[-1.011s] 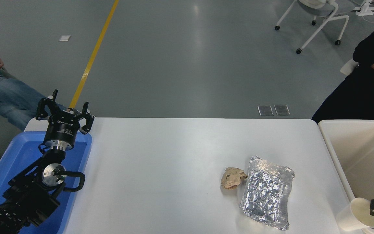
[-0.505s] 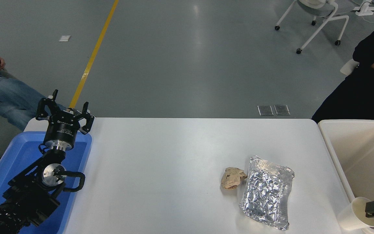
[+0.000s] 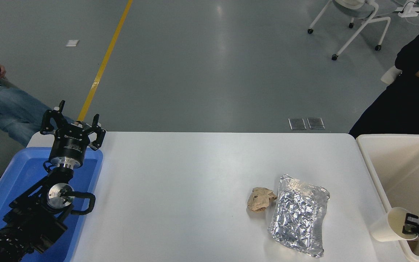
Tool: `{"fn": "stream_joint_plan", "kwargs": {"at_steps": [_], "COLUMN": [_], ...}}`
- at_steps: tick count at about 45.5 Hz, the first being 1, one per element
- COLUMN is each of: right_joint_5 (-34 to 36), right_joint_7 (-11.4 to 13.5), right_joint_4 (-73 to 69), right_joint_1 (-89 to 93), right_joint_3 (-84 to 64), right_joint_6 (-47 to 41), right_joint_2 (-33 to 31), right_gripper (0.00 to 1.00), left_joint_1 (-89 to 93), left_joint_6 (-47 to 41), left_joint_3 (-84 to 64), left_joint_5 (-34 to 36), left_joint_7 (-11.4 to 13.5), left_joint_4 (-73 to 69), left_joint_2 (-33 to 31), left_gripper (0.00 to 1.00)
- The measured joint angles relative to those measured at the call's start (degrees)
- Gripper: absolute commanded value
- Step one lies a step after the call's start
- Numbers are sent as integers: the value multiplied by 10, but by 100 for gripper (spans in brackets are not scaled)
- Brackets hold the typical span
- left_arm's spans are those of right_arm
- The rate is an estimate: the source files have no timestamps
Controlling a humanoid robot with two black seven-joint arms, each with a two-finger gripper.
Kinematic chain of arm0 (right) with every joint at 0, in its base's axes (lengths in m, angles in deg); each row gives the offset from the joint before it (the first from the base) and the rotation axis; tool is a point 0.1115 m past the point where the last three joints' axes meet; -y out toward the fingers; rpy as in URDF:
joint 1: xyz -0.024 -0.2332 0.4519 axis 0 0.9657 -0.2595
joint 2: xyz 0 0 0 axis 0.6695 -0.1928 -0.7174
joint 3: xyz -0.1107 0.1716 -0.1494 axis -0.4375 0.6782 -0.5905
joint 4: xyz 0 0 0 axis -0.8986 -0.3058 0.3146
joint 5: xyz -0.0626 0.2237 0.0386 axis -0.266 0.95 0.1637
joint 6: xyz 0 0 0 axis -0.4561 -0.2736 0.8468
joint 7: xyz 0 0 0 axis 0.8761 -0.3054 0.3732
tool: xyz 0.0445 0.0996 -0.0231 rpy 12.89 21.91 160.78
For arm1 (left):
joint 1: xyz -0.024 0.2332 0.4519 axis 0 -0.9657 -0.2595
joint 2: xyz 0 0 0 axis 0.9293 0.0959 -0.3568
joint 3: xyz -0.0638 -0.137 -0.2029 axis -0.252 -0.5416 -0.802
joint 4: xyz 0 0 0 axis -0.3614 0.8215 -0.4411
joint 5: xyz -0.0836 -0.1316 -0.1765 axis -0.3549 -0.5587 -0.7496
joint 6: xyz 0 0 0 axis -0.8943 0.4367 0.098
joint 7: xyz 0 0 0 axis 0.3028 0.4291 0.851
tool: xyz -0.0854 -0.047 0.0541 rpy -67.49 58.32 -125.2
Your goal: Pick up paper cup place in dustbin
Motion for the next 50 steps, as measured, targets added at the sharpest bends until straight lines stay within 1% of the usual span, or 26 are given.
{"fn": "stream_joint_plan", "kwargs": {"at_steps": [12, 25, 33, 50], "right_joint_5": [-1, 5, 7, 9], "right_joint_7": [-7, -10, -10, -10], "right_joint_4": [-9, -9, -8, 13], "right_joint_1": [-121, -272, -345, -418], "right_joint_3": [-27, -38, -40, -42], "right_joint_6": [-39, -104, -140, -186], "right_joint_2": [11, 84, 117, 139], "right_gripper": [0, 0, 0, 0], "left_joint_1": [0, 0, 0, 0], "left_joint_6": [0, 0, 0, 0], "left_joint_3": [0, 0, 0, 0], "left_joint_5": [0, 0, 0, 0], "left_joint_7": [0, 0, 0, 0], "left_joint_4": [0, 0, 0, 0], "left_joint_2": [1, 0, 0, 0], "left_gripper": [99, 99, 99, 99]}}
